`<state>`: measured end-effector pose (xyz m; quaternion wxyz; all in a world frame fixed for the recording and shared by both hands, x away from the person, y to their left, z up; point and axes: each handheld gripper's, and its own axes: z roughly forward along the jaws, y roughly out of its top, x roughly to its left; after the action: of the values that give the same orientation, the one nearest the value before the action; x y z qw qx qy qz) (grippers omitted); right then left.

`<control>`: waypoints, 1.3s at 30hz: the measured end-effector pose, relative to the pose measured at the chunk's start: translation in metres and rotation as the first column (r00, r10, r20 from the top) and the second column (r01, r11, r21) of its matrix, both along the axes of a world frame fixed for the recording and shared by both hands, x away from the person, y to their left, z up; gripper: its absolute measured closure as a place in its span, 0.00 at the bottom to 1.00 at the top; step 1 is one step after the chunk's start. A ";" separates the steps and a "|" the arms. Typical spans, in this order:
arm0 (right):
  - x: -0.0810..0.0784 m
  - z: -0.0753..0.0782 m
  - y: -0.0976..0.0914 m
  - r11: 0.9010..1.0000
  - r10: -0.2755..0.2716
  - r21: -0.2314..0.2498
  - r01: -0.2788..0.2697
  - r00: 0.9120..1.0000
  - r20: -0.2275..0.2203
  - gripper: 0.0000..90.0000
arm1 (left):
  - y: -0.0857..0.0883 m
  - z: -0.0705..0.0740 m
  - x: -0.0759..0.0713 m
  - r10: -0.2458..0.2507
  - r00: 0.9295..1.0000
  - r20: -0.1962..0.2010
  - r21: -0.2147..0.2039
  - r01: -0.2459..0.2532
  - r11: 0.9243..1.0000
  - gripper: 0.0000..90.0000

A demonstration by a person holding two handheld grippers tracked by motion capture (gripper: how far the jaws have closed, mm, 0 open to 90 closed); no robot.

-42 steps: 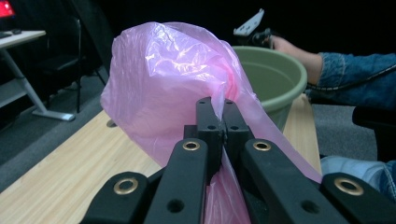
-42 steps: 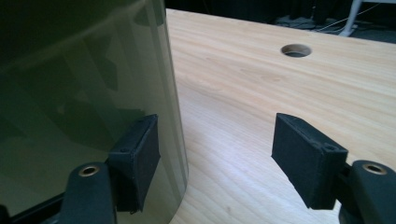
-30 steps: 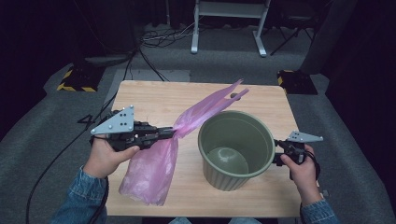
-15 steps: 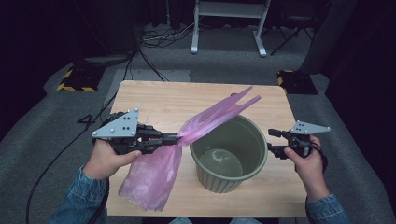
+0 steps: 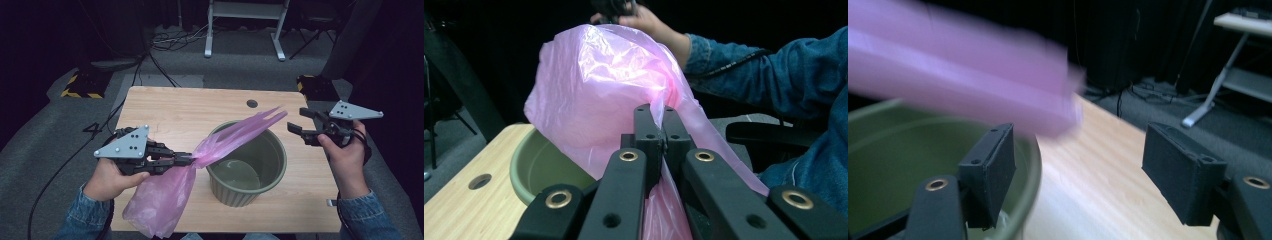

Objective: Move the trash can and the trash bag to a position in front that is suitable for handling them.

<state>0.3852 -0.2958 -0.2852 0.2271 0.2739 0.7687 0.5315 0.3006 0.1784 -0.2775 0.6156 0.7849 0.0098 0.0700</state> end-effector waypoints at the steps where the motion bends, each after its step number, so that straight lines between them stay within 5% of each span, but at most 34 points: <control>1: 0.000 0.006 0.004 1.000 0.006 0.005 -0.006 1.000 0.010 0.33 | 0.000 -0.001 -0.001 0.001 1.000 -0.006 0.002 -0.001 1.000 0.99; 7: 0.004 0.031 0.034 0.997 0.055 0.041 -0.058 0.997 0.057 0.33 | 0.002 0.000 -0.005 -0.005 1.000 -0.005 0.004 0.005 1.000 0.99; 14: 0.004 0.040 0.063 0.994 0.093 0.050 -0.096 0.994 0.065 0.33 | 0.004 0.000 -0.007 -0.018 1.000 -0.005 0.017 0.018 1.000 0.99; 21: 0.001 0.042 0.073 0.993 0.090 0.069 -0.093 0.995 0.046 0.34 | 0.000 0.001 -0.013 -0.041 0.999 0.013 0.034 0.041 0.999 0.99; 25: -0.007 0.023 0.082 0.988 0.149 -0.030 -0.150 0.988 -0.034 0.36 | 0.004 0.002 -0.010 -0.019 1.000 0.014 0.022 0.019 1.000 0.99; 32: -0.017 0.001 0.093 0.973 0.202 -0.088 -0.213 0.972 -0.119 0.35 | 0.006 0.009 -0.011 0.009 1.000 0.020 0.018 -0.009 1.000 0.99; 36: -0.024 -0.007 0.109 0.938 0.266 -0.180 -0.297 0.948 -0.177 0.35 | 0.004 0.012 -0.011 0.012 1.000 0.014 0.018 -0.013 1.000 0.99; 39: -0.027 -0.008 0.111 0.932 0.277 -0.185 -0.310 0.943 -0.186 0.34 | -0.002 0.010 -0.005 0.020 1.000 0.001 0.044 -0.020 0.999 0.99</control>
<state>0.3585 -0.1851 -0.2934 0.1116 0.1706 0.8685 0.4517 0.2956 0.1760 -0.2670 0.5976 0.7980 0.0159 0.0765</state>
